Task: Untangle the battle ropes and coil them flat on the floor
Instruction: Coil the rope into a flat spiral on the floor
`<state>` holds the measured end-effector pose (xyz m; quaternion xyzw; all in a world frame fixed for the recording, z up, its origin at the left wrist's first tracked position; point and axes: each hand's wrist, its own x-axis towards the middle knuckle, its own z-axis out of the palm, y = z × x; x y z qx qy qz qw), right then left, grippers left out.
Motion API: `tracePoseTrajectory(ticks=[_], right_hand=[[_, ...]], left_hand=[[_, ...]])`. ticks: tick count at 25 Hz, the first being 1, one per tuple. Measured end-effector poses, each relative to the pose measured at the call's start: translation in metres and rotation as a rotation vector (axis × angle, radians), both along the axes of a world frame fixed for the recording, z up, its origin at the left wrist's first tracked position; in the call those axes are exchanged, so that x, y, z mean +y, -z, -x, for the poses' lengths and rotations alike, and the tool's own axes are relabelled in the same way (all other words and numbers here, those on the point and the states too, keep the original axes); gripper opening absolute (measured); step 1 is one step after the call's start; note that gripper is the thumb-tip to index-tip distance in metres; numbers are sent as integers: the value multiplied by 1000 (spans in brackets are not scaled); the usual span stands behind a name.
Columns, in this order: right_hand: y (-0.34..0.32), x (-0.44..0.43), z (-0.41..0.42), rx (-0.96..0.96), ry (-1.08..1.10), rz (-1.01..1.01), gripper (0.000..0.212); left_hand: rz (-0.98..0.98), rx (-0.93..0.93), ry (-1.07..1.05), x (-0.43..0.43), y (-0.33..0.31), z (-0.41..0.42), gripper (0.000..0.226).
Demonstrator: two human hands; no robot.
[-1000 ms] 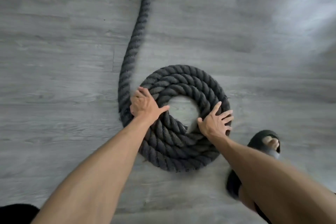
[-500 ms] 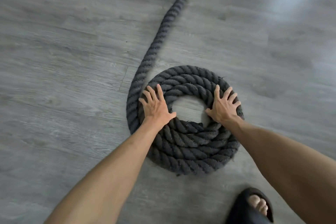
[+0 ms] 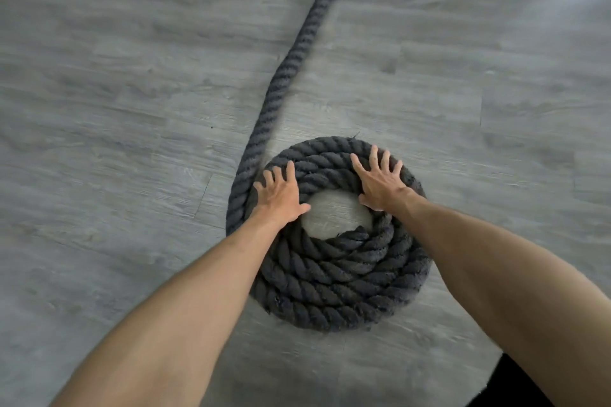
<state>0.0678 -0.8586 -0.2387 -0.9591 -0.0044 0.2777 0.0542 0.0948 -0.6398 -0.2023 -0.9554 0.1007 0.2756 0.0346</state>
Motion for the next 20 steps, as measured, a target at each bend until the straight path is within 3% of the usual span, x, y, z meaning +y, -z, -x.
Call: tracePoseTrajectory(ticks=[6,11,14,16,20], right_hand=[[5,-19,-50,9,-61,34,98],[11,-12,-78,-150,-6,76,97],[19,3,-48,-220,509,167,100],[19,9,-35,-166,802,197,107],[8,18,-73,-71,1027,89,115]], left_hand=[[63,5,180,-52,8,-93,123],[89,-55,385,-89,34,-146,131],[57,-79,374,-95,28,-170,135],[24,-117,396,-98,26,-190,133],[-62,-184,403,-82,28,-226,117]])
